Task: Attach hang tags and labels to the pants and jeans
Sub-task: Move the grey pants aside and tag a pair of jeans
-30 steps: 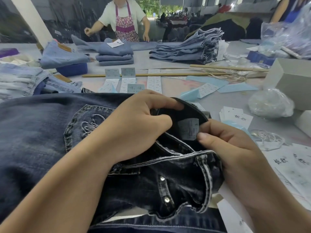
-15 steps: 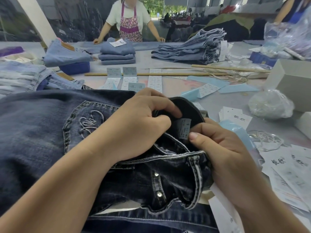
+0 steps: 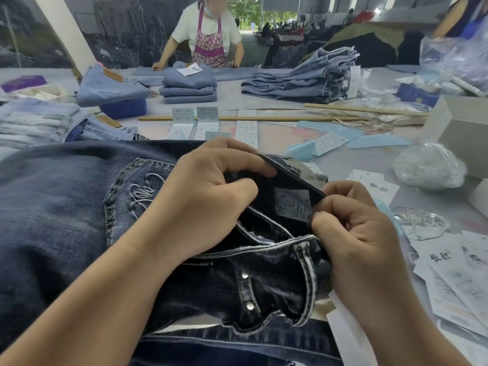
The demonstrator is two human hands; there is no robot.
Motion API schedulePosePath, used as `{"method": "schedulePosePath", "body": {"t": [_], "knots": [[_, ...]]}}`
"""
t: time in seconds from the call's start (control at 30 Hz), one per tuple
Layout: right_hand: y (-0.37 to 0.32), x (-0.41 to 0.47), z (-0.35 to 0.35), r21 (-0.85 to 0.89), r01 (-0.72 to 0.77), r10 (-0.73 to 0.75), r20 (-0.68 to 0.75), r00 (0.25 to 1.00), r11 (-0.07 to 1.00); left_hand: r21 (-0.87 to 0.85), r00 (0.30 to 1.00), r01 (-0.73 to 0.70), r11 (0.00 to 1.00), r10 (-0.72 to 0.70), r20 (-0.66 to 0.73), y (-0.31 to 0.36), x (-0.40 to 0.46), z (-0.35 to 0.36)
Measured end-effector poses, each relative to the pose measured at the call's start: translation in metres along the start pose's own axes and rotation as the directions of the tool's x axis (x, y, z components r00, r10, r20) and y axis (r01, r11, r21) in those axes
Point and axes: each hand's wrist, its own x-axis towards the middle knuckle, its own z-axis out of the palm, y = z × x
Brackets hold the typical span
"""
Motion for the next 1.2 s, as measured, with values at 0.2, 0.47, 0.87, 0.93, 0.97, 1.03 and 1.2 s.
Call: {"method": "schedulePosePath", "body": {"t": [0.2, 0.47, 0.87, 0.93, 0.97, 1.03, 1.2], "knots": [[0.001, 0.002, 0.001, -0.066, 0.039, -0.043, -0.061, 0.997, 0.997, 0.051, 0.999, -0.033, 0.998, 0.034, -0.010, 0.009, -0.002, -0.007], [0.000, 0.008, -0.002, -0.006, -0.043, 0.043, 0.009, 0.999, 0.999, 0.155, 0.999, -0.036, 0.987, 0.032, 0.031, 0.014, 0.002, -0.007], [-0.003, 0.008, -0.003, 0.030, -0.088, 0.086, 0.043, 0.995, 0.996, 0.186, 0.995, -0.012, 0.982, -0.007, 0.098, 0.007, 0.003, -0.001], [-0.005, 0.007, -0.002, 0.041, -0.085, 0.083, 0.040, 0.996, 0.996, 0.184, 0.995, -0.016, 0.983, -0.003, 0.103, 0.006, 0.002, -0.001], [-0.007, 0.006, -0.002, 0.046, -0.083, 0.081, 0.044, 0.996, 0.995, 0.189, 0.994, -0.020, 0.982, 0.000, 0.105, 0.006, 0.002, -0.001], [-0.009, 0.005, -0.002, 0.048, -0.080, 0.077, 0.060, 0.995, 0.996, 0.206, 0.993, -0.033, 0.978, 0.010, 0.116, 0.006, 0.000, -0.002], [-0.008, 0.005, -0.012, 0.208, -0.105, 0.089, 0.083, 0.993, 0.973, 0.303, 0.971, -0.104, 0.947, 0.030, 0.238, 0.012, -0.003, -0.004]]}}
